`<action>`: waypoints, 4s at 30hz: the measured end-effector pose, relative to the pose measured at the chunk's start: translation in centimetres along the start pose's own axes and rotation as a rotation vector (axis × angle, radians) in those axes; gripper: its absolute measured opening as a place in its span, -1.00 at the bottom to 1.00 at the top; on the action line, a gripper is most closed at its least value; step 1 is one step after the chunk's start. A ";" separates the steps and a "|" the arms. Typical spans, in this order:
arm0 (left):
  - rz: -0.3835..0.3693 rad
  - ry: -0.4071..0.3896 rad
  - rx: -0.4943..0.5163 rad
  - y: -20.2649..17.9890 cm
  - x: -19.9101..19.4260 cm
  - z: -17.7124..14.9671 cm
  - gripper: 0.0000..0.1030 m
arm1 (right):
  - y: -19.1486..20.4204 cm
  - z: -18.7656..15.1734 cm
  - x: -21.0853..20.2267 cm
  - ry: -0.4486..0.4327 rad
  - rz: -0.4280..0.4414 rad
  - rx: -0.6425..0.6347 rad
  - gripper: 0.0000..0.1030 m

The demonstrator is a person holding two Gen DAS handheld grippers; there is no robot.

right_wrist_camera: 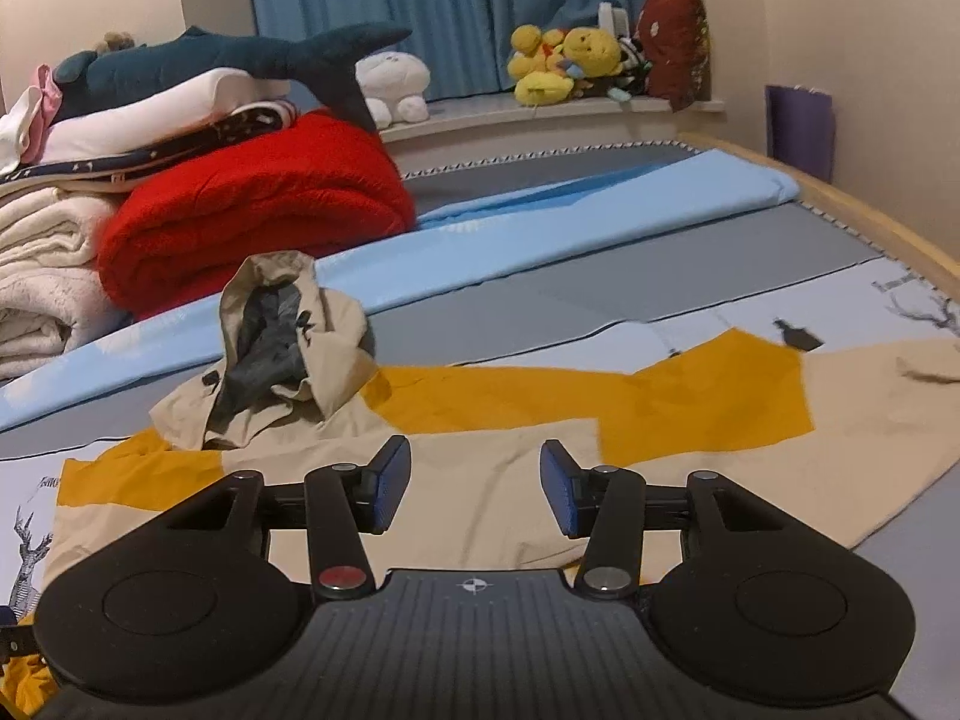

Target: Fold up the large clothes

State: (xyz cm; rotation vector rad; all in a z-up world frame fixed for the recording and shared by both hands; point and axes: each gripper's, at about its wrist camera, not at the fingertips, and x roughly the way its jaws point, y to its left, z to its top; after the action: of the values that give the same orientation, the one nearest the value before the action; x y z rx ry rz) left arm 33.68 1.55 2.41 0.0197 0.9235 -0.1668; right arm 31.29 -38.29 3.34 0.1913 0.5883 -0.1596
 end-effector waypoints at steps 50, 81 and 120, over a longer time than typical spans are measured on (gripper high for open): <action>0.020 0.052 0.052 -3.7 4.3 0.6 0.30 | -42.9 -3.8 9.3 0.011 -0.385 0.622 -0.01; -0.044 -0.025 -0.139 2.8 -0.6 1.8 0.30 | -12.8 10.2 4.8 -0.255 -0.141 -0.039 -1.00; -0.033 0.132 -0.573 13.2 6.6 -1.3 -0.37 | 0.9 -5.8 3.8 0.288 0.081 0.216 -0.10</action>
State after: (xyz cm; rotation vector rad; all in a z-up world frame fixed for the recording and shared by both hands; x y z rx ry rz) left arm 38.55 13.83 -4.33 -0.5198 1.0767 0.0745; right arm 31.48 -36.49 -3.44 0.4515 0.8486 -0.1177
